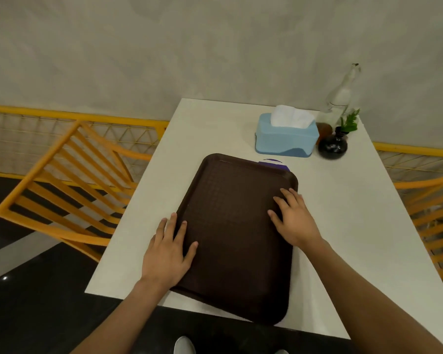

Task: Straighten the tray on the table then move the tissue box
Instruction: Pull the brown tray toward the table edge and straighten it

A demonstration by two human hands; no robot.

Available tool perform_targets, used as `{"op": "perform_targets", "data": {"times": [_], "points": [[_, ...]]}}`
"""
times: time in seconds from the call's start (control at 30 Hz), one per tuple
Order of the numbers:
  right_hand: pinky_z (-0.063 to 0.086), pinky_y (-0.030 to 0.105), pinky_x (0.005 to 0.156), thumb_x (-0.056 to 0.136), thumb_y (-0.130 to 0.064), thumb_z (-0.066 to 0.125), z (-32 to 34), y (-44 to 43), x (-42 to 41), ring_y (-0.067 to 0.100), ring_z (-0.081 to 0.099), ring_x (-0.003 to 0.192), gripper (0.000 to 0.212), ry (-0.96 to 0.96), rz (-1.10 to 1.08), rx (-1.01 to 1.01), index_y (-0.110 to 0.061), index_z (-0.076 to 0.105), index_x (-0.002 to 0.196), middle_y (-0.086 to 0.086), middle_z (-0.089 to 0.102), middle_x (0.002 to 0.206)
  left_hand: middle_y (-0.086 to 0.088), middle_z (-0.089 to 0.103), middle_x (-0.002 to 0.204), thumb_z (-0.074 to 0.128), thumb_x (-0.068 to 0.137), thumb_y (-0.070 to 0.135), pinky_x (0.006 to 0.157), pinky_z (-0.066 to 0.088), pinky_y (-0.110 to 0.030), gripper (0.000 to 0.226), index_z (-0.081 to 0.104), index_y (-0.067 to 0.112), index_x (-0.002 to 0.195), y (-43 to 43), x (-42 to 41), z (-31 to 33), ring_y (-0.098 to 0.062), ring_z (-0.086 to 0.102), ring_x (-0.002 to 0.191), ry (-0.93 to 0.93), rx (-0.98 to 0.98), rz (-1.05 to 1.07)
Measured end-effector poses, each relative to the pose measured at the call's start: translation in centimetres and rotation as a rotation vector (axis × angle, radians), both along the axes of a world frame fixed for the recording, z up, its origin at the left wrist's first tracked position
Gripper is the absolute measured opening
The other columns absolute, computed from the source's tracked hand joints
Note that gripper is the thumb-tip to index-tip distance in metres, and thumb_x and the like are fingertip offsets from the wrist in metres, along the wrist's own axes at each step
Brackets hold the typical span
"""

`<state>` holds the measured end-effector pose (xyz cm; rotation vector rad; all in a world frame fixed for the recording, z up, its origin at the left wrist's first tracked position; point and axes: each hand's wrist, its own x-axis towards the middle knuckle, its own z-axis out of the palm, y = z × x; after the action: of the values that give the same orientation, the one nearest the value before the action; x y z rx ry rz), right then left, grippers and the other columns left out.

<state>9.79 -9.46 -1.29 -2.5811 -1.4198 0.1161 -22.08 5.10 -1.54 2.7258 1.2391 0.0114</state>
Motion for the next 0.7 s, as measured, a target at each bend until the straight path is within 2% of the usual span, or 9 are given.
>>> {"op": "perform_targets", "data": {"times": [0.07, 0.2, 0.3, 0.37, 0.47, 0.63, 0.7], "points": [[0.018, 0.042, 0.121, 0.104, -0.045, 0.044, 0.7, 1.4, -0.6, 0.027, 0.016, 0.150, 0.052, -0.013, 0.008, 0.045, -0.014, 0.050, 0.145, 0.007, 0.031, 0.161, -0.008, 0.023, 0.165, 0.026, 0.097, 0.065, 0.115, 0.033, -0.045, 0.072, 0.038, 0.022, 0.154, 0.9, -1.2, 0.5, -0.030, 0.022, 0.150, 0.027, 0.029, -0.035], [0.040, 0.040, 0.107, 0.102, -0.027, 0.055, 2.5, 2.4, -2.6, 0.027, 0.038, 0.134, 0.033, 0.056, -0.175, 0.358, -0.014, 0.062, 0.132, 0.008, 0.047, 0.146, -0.011, 0.045, 0.152, 0.039, 0.096, 0.058, 0.110, 0.041, -0.044, 0.065, 0.045, 0.021, 0.150, 2.9, -2.7, 1.5, -0.030, 0.041, 0.138, 0.022, 0.074, -0.113], [0.042, 0.030, 0.096, 0.102, -0.023, 0.055, 2.7, 0.8, -5.1, 0.026, 0.051, 0.121, 0.027, 0.115, -0.357, 0.479, -0.016, 0.065, 0.127, 0.006, 0.052, 0.131, -0.008, 0.049, 0.146, 0.045, 0.098, 0.045, 0.108, 0.042, -0.042, 0.059, 0.041, 0.020, 0.151, 4.5, -2.5, 1.8, -0.027, 0.046, 0.132, -0.018, 0.076, -0.196], [0.045, 0.034, 0.092, 0.101, -0.025, 0.054, 2.1, -1.1, -7.0, 0.027, 0.052, 0.118, 0.032, 0.138, -0.437, 0.458, -0.016, 0.061, 0.131, 0.008, 0.052, 0.129, -0.008, 0.046, 0.150, 0.045, 0.099, 0.037, 0.109, 0.040, -0.042, 0.058, 0.037, 0.020, 0.153, 5.3, -1.9, 1.6, -0.026, 0.045, 0.134, -0.032, 0.062, -0.215], [0.049, 0.045, 0.089, 0.101, -0.030, 0.053, 0.9, -3.5, -9.8, 0.032, 0.049, 0.118, 0.044, 0.134, -0.520, 0.308, -0.012, 0.051, 0.141, 0.014, 0.051, 0.129, -0.008, 0.044, 0.151, 0.047, 0.098, 0.030, 0.107, 0.042, -0.042, 0.059, 0.035, 0.017, 0.154, 5.6, -1.3, 1.2, -0.026, 0.045, 0.132, -0.068, 0.026, -0.151], [0.050, 0.049, 0.080, 0.102, -0.020, 0.049, -0.2, -4.0, -11.3, 0.038, 0.053, 0.099, 0.039, 0.017, -0.463, 0.219, -0.005, 0.054, 0.139, 0.021, 0.060, 0.116, -0.007, 0.050, 0.149, 0.047, 0.100, 0.028, 0.104, 0.045, -0.043, 0.053, 0.042, 0.013, 0.151, 5.2, -1.7, 0.2, -0.026, 0.052, 0.126, -0.126, 0.017, -0.098], [0.049, 0.050, 0.079, 0.100, -0.016, 0.052, -0.6, -3.4, -11.4, 0.039, 0.052, 0.098, 0.039, -0.007, -0.444, 0.190, -0.005, 0.055, 0.138, 0.021, 0.060, 0.116, -0.007, 0.050, 0.149, 0.047, 0.101, 0.027, 0.105, 0.043, -0.045, 0.052, 0.042, 0.013, 0.150, 5.3, -1.7, -0.1, -0.028, 0.052, 0.128, -0.139, 0.019, -0.054]]}}
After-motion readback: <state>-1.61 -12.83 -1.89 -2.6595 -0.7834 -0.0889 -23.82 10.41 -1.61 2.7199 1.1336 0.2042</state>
